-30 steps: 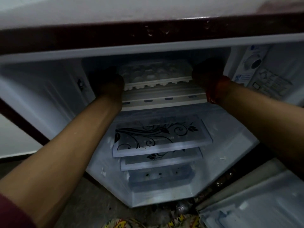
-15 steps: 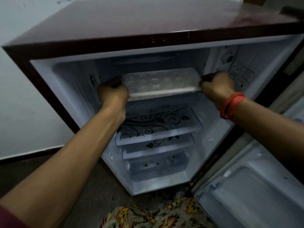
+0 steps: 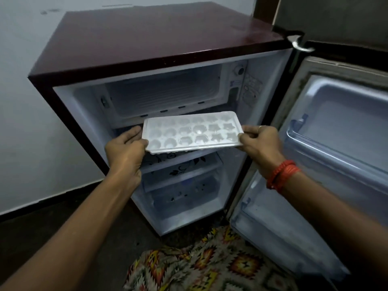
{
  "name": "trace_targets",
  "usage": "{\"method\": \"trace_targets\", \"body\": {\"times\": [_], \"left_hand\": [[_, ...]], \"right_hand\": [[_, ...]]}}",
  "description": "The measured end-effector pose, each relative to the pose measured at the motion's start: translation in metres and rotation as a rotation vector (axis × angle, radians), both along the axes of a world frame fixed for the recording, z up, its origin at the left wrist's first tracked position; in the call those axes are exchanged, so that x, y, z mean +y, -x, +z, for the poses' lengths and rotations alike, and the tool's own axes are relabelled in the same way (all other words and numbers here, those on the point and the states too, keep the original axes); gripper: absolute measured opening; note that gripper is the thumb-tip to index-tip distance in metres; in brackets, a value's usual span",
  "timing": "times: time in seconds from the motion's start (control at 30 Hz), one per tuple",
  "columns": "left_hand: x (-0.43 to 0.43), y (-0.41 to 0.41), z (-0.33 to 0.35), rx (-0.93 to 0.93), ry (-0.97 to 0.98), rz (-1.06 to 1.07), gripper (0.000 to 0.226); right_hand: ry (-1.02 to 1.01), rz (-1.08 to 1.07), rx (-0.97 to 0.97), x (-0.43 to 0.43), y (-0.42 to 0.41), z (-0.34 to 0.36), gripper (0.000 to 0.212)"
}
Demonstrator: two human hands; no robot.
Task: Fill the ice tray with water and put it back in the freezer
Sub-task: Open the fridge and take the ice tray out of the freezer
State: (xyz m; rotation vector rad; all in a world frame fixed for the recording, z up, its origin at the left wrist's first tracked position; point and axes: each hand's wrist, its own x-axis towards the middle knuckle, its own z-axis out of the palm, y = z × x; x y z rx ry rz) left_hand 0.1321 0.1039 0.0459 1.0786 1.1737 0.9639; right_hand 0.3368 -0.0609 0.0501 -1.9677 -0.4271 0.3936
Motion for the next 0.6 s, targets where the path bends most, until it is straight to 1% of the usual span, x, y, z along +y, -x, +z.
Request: {"method": "trace_targets", "body": {"times": [0.13,0.27,0.6], "left_hand": [[-0.028,0.009,-0.001,-0.022,0.082,-0.055,0.044],[-0.054,0.008,0.001,-0.048,0.15,-0.112,0.042],[-0.139,-0.024,0.007,-0.07,0.219,-0.319,0.038]], "right_hand": [[-0.03,-0.072,0.017,-0.043,0.017,-0.007,0.025],[-0.094,-0.144,0.113,-0.085,0.027,-0.014,0.026],[-0.193,-0.347,0.168,-0.198,0.036,-0.015,0.028]]}}
